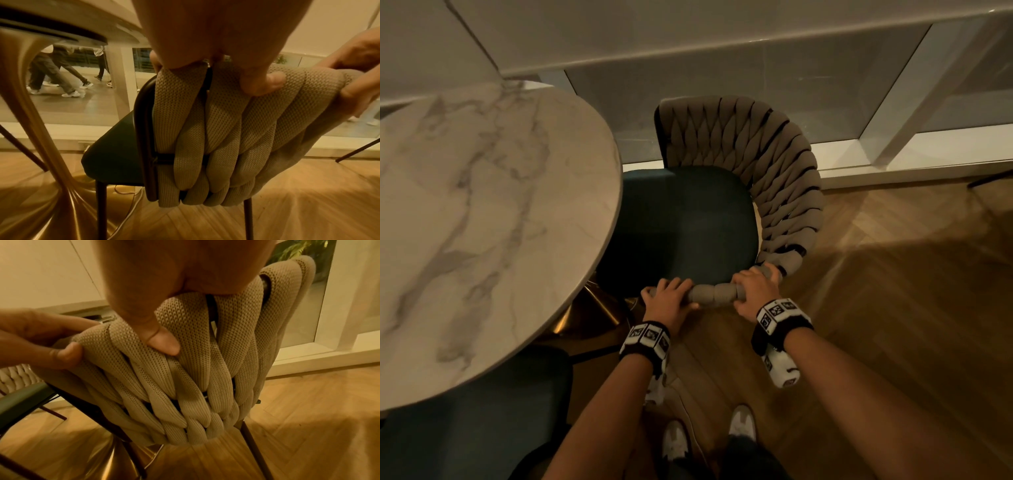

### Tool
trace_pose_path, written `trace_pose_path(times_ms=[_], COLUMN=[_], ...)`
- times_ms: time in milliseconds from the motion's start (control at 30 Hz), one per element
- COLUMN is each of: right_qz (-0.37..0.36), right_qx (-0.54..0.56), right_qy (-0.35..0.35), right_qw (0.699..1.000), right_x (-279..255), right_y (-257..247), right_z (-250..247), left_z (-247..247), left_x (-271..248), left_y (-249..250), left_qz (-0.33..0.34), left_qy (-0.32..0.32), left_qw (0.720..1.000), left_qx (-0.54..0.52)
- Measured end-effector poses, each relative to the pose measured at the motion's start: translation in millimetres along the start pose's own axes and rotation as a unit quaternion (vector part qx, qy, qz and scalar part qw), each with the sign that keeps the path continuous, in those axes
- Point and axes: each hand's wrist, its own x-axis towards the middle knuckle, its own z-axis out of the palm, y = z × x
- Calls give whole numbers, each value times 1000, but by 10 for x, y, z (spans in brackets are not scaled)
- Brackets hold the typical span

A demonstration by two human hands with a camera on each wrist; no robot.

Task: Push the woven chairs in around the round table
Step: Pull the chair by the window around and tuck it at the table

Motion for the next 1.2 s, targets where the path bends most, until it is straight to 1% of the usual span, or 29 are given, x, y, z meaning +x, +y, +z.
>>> trace_pose_path(times_ms=[67,167,200,233,267,300,333,367,400,433,467,500,533,600,700,833,1033,1133,1200], right_qz=[1,-27,-36,-29,4,66,145,222,274,294,299,304,310,316,330,327,346,356,359], right_qx=[-10,0,7,8,6,12,45,112,204,291,356,396,413,418,440,404,390,375,358], right_qy=[2,-5,0,18,49,90,119,125,114,102,99,99,99,89,97,125,134,125,127], right_qw=[1000,1000,999,999,999,994,981,961,933,905,880,861,851,847,829,845,842,847,853], right_x=[-106,-227,-255,-260,-252,-236,-203,-176,-145,-107,-74,-51,-32,13,126,209,136,83,83], right_y=[-27,-27,-3,49,128,217,334,441,525,588,618,621,601,551,477,437,377,333,317], right_z=[44,109,93,62,11,-75,-151,-229,-305,-351,-388,-422,-449,-467,-471,-457,-302,-298,-330], left_z=[71,140,139,132,128,118,105,95,95,101,106,105,101,78,10,-21,36,23,6], left_x=[-108,-238,-258,-254,-238,-216,-200,-195,-193,-202,-210,-210,-201,-170,-88,-51,-198,-235,-248], left_y=[4,-8,-7,-4,-4,2,9,17,21,23,21,12,-6,-61,-148,-150,-204,-209,-191], left_qz=[-5,-5,-6,-3,1,5,8,11,13,15,17,20,22,22,19,10,-8,0,-1], left_qy=[-3,-9,-16,-21,-23,-20,-16,-14,-10,-7,-2,5,12,18,15,23,10,-11,-14], left_qw=[1000,1000,1000,1000,1000,1000,1000,1000,1000,1000,1000,1000,999,999,999,1000,1000,1000,1000], left_qx=[11,18,19,19,17,14,13,15,19,23,25,24,21,17,25,16,2,14,3])
